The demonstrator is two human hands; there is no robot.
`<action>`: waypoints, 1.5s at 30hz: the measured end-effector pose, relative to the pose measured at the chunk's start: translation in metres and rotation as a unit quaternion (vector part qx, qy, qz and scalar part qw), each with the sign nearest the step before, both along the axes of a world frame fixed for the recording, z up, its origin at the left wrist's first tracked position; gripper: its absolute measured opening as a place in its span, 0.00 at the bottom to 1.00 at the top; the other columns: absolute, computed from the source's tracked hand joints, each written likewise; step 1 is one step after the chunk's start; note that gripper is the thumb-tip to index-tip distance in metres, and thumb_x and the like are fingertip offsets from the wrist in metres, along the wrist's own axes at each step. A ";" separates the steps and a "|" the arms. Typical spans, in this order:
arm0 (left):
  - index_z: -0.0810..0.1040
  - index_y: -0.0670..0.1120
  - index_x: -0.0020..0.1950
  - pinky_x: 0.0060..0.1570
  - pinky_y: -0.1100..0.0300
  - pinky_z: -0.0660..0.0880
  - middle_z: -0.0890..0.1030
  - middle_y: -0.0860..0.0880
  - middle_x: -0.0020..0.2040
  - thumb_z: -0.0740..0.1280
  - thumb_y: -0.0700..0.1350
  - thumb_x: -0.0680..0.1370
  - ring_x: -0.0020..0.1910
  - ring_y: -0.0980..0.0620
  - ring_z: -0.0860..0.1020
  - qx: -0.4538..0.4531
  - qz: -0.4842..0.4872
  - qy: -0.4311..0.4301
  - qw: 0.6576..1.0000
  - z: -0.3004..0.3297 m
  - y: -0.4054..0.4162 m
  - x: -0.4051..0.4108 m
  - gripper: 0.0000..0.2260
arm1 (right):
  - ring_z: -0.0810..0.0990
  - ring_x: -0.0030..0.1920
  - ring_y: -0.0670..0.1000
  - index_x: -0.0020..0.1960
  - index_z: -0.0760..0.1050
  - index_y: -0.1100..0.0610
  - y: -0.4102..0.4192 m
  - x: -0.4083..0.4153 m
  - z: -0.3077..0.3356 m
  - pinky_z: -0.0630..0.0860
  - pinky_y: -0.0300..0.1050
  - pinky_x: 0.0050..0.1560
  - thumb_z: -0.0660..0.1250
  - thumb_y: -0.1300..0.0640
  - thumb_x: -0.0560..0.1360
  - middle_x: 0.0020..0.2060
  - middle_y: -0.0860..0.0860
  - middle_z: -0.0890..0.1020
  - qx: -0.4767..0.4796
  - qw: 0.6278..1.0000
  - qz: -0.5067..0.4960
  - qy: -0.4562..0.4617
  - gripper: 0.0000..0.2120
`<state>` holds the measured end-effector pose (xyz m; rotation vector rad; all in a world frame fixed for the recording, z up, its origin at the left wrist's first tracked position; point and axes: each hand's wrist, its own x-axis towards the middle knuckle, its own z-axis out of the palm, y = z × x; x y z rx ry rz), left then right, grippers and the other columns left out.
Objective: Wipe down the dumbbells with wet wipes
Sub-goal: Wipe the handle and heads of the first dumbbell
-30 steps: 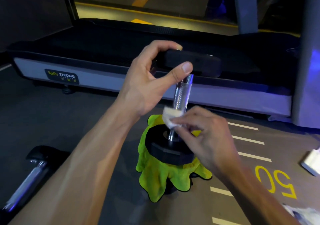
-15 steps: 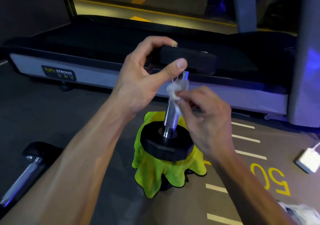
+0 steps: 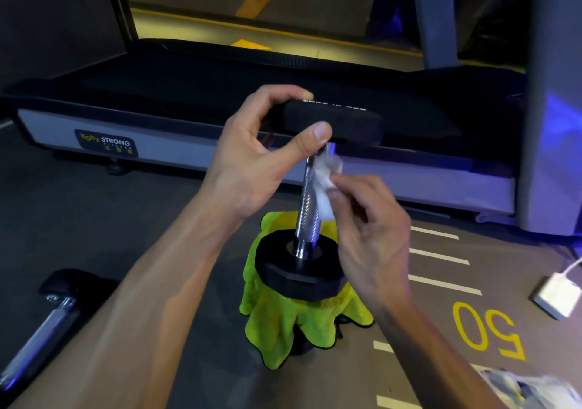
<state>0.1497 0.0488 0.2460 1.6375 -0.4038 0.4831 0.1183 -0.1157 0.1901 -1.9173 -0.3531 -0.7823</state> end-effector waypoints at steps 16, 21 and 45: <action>0.79 0.49 0.63 0.58 0.64 0.74 0.81 0.50 0.56 0.77 0.48 0.76 0.53 0.61 0.79 -0.002 -0.001 0.006 1.000 0.000 0.003 -0.003 0.17 | 0.77 0.42 0.54 0.47 0.79 0.57 -0.035 0.018 0.034 0.73 0.51 0.44 0.68 0.60 0.80 0.41 0.52 0.79 -0.184 0.981 -0.051 0.020 0.03; 0.79 0.52 0.62 0.63 0.56 0.77 0.80 0.46 0.59 0.77 0.52 0.75 0.57 0.57 0.79 0.012 0.002 0.001 1.000 -0.002 -0.001 -0.001 0.18 | 0.80 0.39 0.49 0.47 0.77 0.55 -0.006 0.004 0.015 0.77 0.44 0.41 0.66 0.56 0.83 0.40 0.53 0.80 0.042 0.997 0.009 0.057 0.06; 0.78 0.58 0.62 0.69 0.45 0.74 0.80 0.47 0.62 0.75 0.57 0.75 0.65 0.49 0.78 0.020 0.029 -0.010 0.999 -0.004 0.000 -0.002 0.17 | 0.78 0.37 0.36 0.48 0.76 0.54 0.040 0.017 0.030 0.72 0.30 0.41 0.65 0.57 0.83 0.34 0.37 0.81 0.150 0.973 0.078 0.156 0.05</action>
